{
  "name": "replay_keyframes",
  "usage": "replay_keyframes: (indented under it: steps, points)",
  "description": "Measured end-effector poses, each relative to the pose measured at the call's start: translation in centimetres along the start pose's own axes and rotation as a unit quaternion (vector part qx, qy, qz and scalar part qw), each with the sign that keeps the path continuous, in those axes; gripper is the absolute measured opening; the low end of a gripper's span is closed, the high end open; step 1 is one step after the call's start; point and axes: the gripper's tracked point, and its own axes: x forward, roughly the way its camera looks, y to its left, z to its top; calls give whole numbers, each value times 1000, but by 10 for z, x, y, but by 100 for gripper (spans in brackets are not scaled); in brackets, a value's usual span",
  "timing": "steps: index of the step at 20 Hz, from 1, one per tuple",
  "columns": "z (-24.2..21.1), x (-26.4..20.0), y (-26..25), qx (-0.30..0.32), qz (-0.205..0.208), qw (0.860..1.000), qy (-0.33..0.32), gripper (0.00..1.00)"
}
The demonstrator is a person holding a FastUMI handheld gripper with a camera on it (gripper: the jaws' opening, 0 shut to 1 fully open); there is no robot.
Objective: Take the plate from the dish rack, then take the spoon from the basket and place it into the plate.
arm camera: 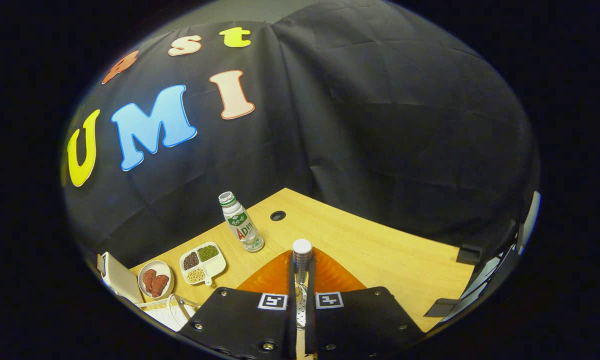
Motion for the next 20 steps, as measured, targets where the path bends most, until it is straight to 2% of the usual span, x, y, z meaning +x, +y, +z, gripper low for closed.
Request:
replay_keyframes:
  steps: [5,10,15,20]
  points:
    - [18,-46,15,-44,10,999,-29,6]
    - [-5,-96,48,-105,51,993,-30,6]
    - [-56,-154,94,-162,130,978,-10,6]
    - [-112,-220,129,-207,213,955,16,7]
